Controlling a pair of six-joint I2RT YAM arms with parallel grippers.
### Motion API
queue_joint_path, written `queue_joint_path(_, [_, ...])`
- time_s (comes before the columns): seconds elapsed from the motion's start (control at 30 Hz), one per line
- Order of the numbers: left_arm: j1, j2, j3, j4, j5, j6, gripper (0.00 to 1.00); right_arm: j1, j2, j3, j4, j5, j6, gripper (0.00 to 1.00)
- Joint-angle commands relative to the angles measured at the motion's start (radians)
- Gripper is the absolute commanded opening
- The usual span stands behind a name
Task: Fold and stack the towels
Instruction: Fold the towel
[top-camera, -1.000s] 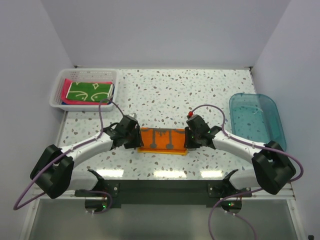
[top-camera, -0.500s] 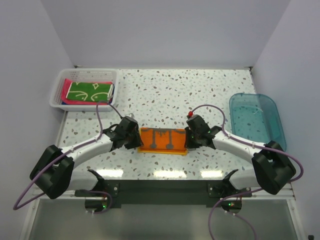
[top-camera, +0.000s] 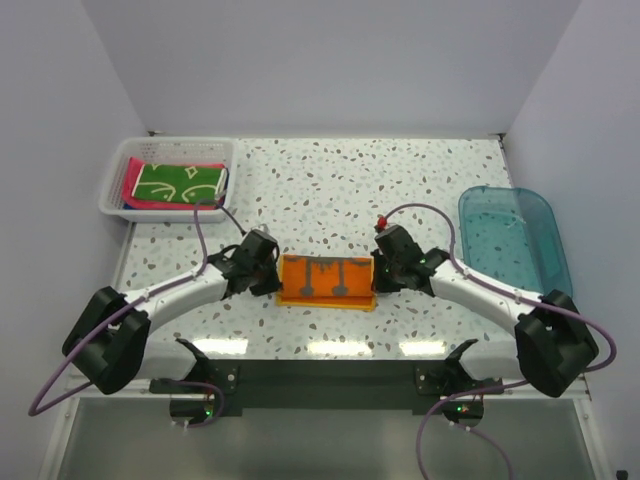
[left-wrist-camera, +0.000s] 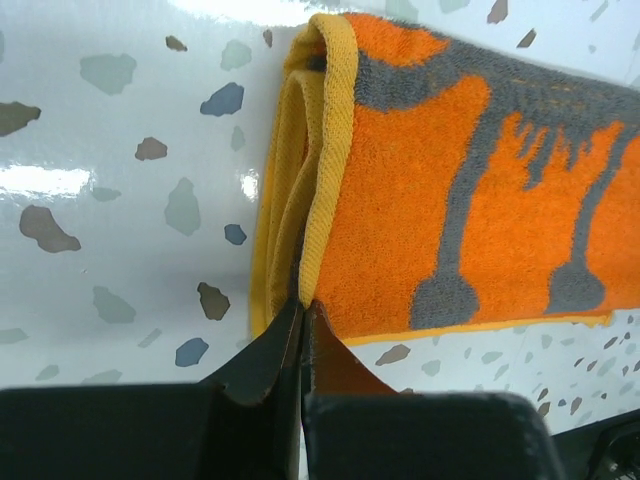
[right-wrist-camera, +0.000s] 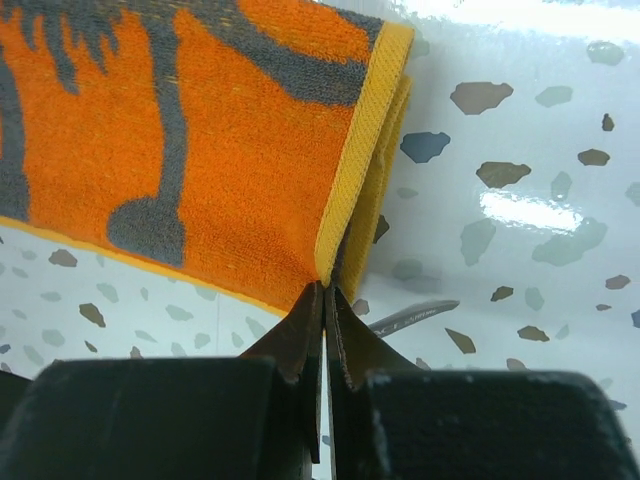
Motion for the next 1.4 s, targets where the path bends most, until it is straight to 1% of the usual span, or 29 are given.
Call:
queue_joint_path(0.0, [-0.005,-0.03,0.079,-0.038,-0.049,0.026,0.0,-0.006,-0.045,0.082,-0.064,0.04,-0.04,0.0])
queue_joint_path(0.27, [-0.005,-0.078,0.132,-0.119,-0.043,0.043,0.0,-0.006,-0.058,0.142,-0.159,-0.014,-0.06,0.0])
queue_joint_path(0.5, [-0.006,-0.125,0.105,-0.141,-0.023,0.04,0.0,-0.006,-0.085,0.13,-0.202,-0.037,-0.062,0.0])
queue_joint_path(0.63, [-0.006,-0.096,0.05,-0.085,-0.006,0.044,0.0,-0.006,-0.063,0.078,-0.154,-0.038,-0.054,0.0])
queue_joint_path(0.67, [-0.006,-0.073,0.028,-0.075,0.007,0.044,0.0,-0.004,-0.057,0.058,-0.142,-0.058,-0.045,0.0])
queue_joint_path(0.8, [-0.012,-0.022,-0.012,-0.015,0.02,0.044,0.0,-0.006,-0.023,0.015,-0.066,-0.08,-0.022,0.0])
queue_joint_path(0.9, [-0.017,-0.002,-0.03,0.001,0.02,0.041,0.0,-0.006,0.012,-0.017,-0.03,-0.094,-0.016,0.01])
queue_joint_path(0.97, [-0.022,0.005,-0.038,0.002,0.023,0.041,0.0,-0.004,0.037,-0.032,-0.021,-0.109,-0.017,0.02])
queue_joint_path(1.03, [-0.025,0.004,-0.041,0.001,0.021,0.036,0.0,-0.006,0.043,-0.04,-0.015,-0.12,-0.017,0.07])
queue_joint_path(1.07, [-0.025,0.001,-0.042,-0.004,0.021,0.036,0.07,-0.006,0.038,-0.039,-0.016,-0.121,-0.02,0.09])
queue_joint_path(1.1, [-0.025,-0.004,-0.042,-0.016,0.012,0.036,0.13,-0.004,0.032,-0.036,-0.028,-0.123,-0.02,0.17])
queue_joint_path(1.13, [-0.025,-0.012,-0.041,-0.022,0.006,0.036,0.19,-0.007,0.02,-0.029,-0.039,-0.121,-0.023,0.22])
queue_joint_path(1.17, [-0.026,-0.027,-0.033,-0.03,0.0,0.036,0.31,-0.006,-0.006,-0.011,-0.053,-0.111,-0.025,0.28])
queue_joint_path(1.2, [-0.025,-0.035,-0.029,-0.048,-0.017,0.041,0.35,-0.006,-0.023,0.0,-0.085,-0.103,-0.032,0.36])
queue_joint_path(1.23, [-0.025,-0.044,-0.021,-0.062,-0.025,0.041,0.38,-0.006,-0.037,0.015,-0.105,-0.095,-0.037,0.38])
queue_joint_path(1.27, [-0.025,-0.065,0.0,-0.077,-0.043,0.043,0.44,-0.006,-0.066,0.048,-0.123,-0.074,-0.048,0.4])
queue_joint_path(1.3, [-0.025,-0.074,0.013,-0.114,-0.051,0.049,0.46,-0.006,-0.083,0.066,-0.163,-0.064,-0.054,0.41])
queue_joint_path(1.33, [-0.026,-0.103,0.036,-0.134,-0.06,0.052,0.51,-0.006,-0.097,0.096,-0.177,-0.057,-0.06,0.41])
queue_joint_path(1.37, [-0.025,-0.119,0.046,-0.153,-0.071,0.055,0.53,-0.006,-0.112,0.109,-0.188,-0.051,-0.072,0.41])
